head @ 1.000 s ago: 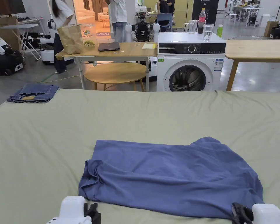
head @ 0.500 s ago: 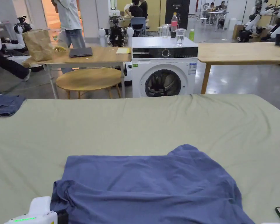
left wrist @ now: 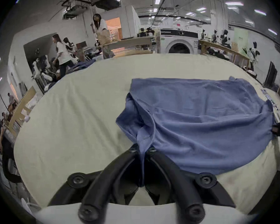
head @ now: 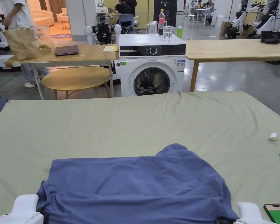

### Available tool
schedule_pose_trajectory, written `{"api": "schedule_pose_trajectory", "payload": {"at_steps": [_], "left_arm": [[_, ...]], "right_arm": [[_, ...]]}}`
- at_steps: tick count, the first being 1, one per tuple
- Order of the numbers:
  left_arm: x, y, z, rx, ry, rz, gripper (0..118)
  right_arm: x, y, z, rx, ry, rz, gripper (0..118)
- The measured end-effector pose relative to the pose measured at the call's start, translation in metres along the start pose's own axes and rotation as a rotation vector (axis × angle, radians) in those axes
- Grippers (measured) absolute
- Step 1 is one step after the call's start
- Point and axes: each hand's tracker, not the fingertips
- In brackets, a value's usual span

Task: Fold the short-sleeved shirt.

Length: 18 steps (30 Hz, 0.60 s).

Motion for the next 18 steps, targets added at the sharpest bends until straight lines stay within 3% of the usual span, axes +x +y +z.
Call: {"api": "schedule_pose_trajectory", "payload": {"at_steps": [2, 3, 4, 9, 12, 18], "left_arm": [[0.004, -0.003, 0.001, -0.016, -0.004, -0.008, 0], [0.004, -0.005, 0.004, -0.016, 0.000, -0.009, 0], [0.003, -0.006, 0.008, -0.016, 0.002, -0.007, 0], [-0.015, -0.004, 0.044, 0.049, -0.021, 0.048, 0], [-0.023, -0.008, 0.082, 0.085, -0.036, 0.061, 0], [-0.034, -0.058, 0.140, 0.074, -0.081, 0.102, 0]], "right_arm": [[-0.005, -0.002, 0.009, 0.060, 0.036, 0.003, 20], [-0.007, -0.001, 0.015, 0.058, 0.054, 0.022, 13], [-0.009, -0.002, 0.025, 0.074, 0.028, 0.033, 10], [-0.008, 0.000, 0.082, 0.161, 0.045, 0.045, 10], [-0.011, -0.005, 0.123, 0.199, 0.039, 0.094, 10], [-0.003, -0.037, 0.161, 0.161, 0.065, 0.089, 10]]}}
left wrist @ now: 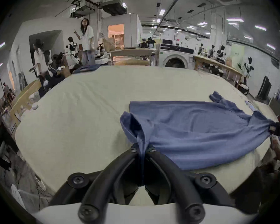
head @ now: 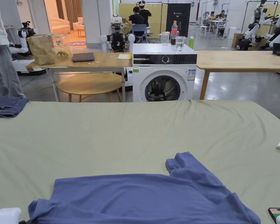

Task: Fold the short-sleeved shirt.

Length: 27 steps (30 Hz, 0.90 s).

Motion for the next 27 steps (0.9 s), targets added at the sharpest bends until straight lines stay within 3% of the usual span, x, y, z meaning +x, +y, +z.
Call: {"api": "schedule_pose_trajectory", "payload": {"at_steps": [6, 7, 8, 9, 10, 11, 12, 18, 23, 24, 25, 26, 27], "left_arm": [[-0.011, -0.067, -0.007, -0.099, -0.024, 0.141, 0], [-0.010, -0.072, -0.005, -0.082, -0.023, 0.150, 9], [-0.008, -0.072, -0.002, -0.076, -0.017, 0.151, 33], [-0.006, -0.070, 0.002, -0.069, 0.004, 0.141, 65], [-0.003, -0.065, 0.007, -0.050, 0.066, 0.096, 101], [0.001, -0.058, 0.012, -0.017, 0.079, 0.063, 109], [-0.005, -0.053, 0.008, 0.017, 0.085, 0.045, 109], [0.051, 0.021, 0.012, 0.210, 0.005, -0.053, 109], [0.093, 0.054, -0.012, 0.243, -0.010, -0.107, 107], [0.097, 0.055, -0.014, 0.238, -0.028, -0.108, 93], [0.100, 0.057, -0.017, 0.231, -0.053, -0.111, 29], [0.105, 0.057, -0.021, 0.220, -0.021, -0.118, 0], [0.107, 0.054, -0.021, 0.262, 0.003, -0.129, 0]], "right_arm": [[-0.001, -0.054, -0.036, -0.137, -0.026, 0.001, 10], [-0.001, -0.059, -0.039, -0.146, -0.034, -0.013, 15], [-0.001, -0.060, -0.038, -0.142, -0.037, -0.022, 30], [-0.002, -0.059, -0.036, -0.133, -0.046, -0.021, 58], [-0.006, -0.051, -0.030, -0.133, -0.087, -0.004, 94], [-0.010, -0.042, -0.027, -0.139, -0.097, 0.019, 109], [-0.015, -0.033, -0.023, -0.113, -0.075, 0.030, 109], [-0.081, 0.042, -0.006, 0.234, -0.007, 0.053, 109], [-0.134, 0.072, -0.023, 0.335, -0.017, 0.095, 106], [-0.139, 0.074, -0.025, 0.328, -0.005, 0.106, 90], [-0.143, 0.074, -0.027, 0.333, -0.008, 0.109, 35], [-0.147, 0.073, -0.030, 0.332, -0.031, 0.115, 0], [-0.147, 0.072, -0.033, 0.331, -0.038, 0.115, 0]]}}
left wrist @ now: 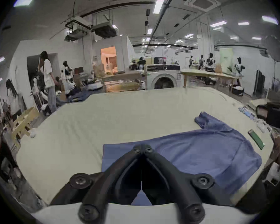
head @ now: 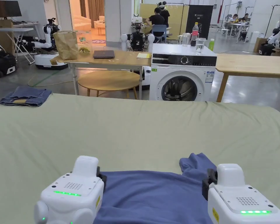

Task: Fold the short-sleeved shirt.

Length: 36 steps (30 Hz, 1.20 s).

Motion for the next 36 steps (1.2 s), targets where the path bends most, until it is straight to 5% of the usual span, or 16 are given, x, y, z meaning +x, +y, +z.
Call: {"api": "schedule_pose_trajectory", "payload": {"at_steps": [2, 17, 18, 20, 21, 27, 30, 33, 34, 35, 36], "left_arm": [[-0.007, -0.012, 0.001, -0.049, -0.066, 0.053, 0], [-0.069, -0.042, -0.066, -0.182, 0.057, 0.121, 0], [-0.076, -0.042, -0.076, -0.193, 0.069, 0.119, 12], [-0.093, -0.041, -0.109, -0.279, 0.090, 0.101, 99], [-0.097, -0.037, -0.121, -0.298, 0.095, 0.085, 118], [-0.114, -0.029, -0.205, -0.387, 0.152, 0.008, 116], [-0.110, -0.036, -0.233, -0.470, 0.163, -0.056, 105], [-0.105, -0.050, -0.246, -0.511, 0.138, -0.112, 68], [-0.101, -0.046, -0.238, -0.478, 0.112, -0.086, 40], [-0.096, -0.041, -0.231, -0.462, 0.090, -0.078, 9], [-0.090, -0.039, -0.226, -0.456, 0.084, -0.095, 0]], "right_arm": [[0.008, 0.005, -0.003, -0.017, 0.067, -0.033, 0], [0.004, -0.009, -0.048, -0.091, 0.070, -0.013, 0], [0.004, -0.010, -0.054, -0.101, 0.071, -0.013, 0], [0.005, -0.015, -0.065, -0.117, 0.074, -0.013, 0], [0.006, -0.016, -0.070, -0.125, 0.074, -0.010, 0], [0.022, -0.023, -0.100, -0.172, 0.052, -0.007, 0], [0.039, -0.023, -0.120, -0.228, 0.017, -0.001, 0], [0.069, -0.025, -0.147, -0.293, -0.043, -0.024, 0], [0.079, -0.024, -0.159, -0.309, -0.057, -0.033, 0], [0.094, -0.025, -0.172, -0.325, -0.069, -0.040, 8], [0.103, -0.024, -0.184, -0.343, -0.071, -0.052, 31]]}}
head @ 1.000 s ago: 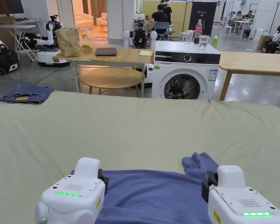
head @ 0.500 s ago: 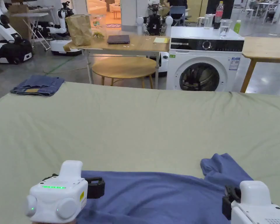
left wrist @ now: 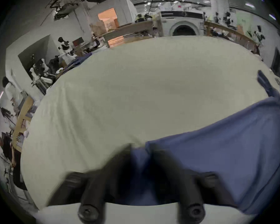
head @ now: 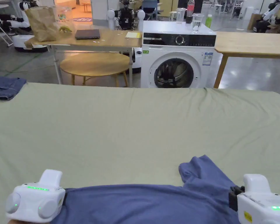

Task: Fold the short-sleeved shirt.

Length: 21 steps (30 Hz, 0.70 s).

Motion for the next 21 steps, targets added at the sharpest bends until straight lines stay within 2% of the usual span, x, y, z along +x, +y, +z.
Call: {"api": "schedule_pose_trajectory", "payload": {"at_steps": [1, 2, 4, 5, 7, 9, 10, 11, 12, 13, 14, 15, 16, 18, 21], "left_arm": [[0.005, -0.001, 0.008, 0.022, 0.009, -0.030, 0], [0.007, 0.000, 0.014, 0.029, 0.004, -0.039, 0], [0.008, 0.001, 0.025, 0.059, -0.019, -0.014, 0], [0.006, 0.003, 0.028, 0.065, -0.021, -0.011, 0], [0.007, 0.005, 0.038, 0.085, -0.030, -0.004, 0], [0.007, 0.008, 0.045, 0.092, -0.034, 0.000, 0], [0.007, 0.009, 0.047, 0.095, -0.039, 0.002, 0], [0.007, 0.010, 0.049, 0.096, -0.039, 0.004, 0], [0.008, 0.010, 0.050, 0.096, -0.038, 0.003, 0], [0.008, 0.010, 0.050, 0.095, -0.037, 0.001, 0], [0.008, 0.010, 0.052, 0.095, -0.038, 0.003, 0], [0.008, 0.011, 0.053, 0.095, -0.040, 0.006, 0], [0.008, 0.011, 0.055, 0.097, -0.041, 0.008, 0], [0.008, 0.010, 0.058, 0.098, -0.045, 0.014, 0], [0.007, 0.005, 0.078, 0.137, -0.041, 0.023, 0]], "right_arm": [[0.008, 0.007, -0.014, -0.018, 0.018, -0.016, 84], [0.015, 0.014, -0.028, -0.047, 0.040, -0.028, 116], [0.024, 0.021, -0.058, -0.121, 0.019, -0.038, 118], [0.026, 0.022, -0.070, -0.119, 0.020, -0.014, 118], [0.032, 0.024, -0.090, -0.174, -0.037, 0.012, 118], [0.031, 0.017, -0.107, -0.273, -0.046, 0.032, 109], [0.028, 0.011, -0.112, -0.326, -0.028, 0.036, 104], [0.024, 0.011, -0.115, -0.348, 0.016, 0.044, 104], [0.021, 0.007, -0.110, -0.317, 0.032, 0.035, 93], [0.019, 0.007, -0.101, -0.259, -0.014, 0.047, 88], [0.020, 0.007, -0.095, -0.262, 0.058, 0.008, 70], [0.017, 0.012, -0.090, -0.257, 0.067, -0.013, 47], [0.017, 0.010, -0.084, -0.244, 0.045, 0.011, 5], [0.019, 0.005, -0.076, -0.252, 0.077, 0.022, 0], [0.016, 0.013, -0.041, -0.147, 0.045, 0.112, 0]]}}
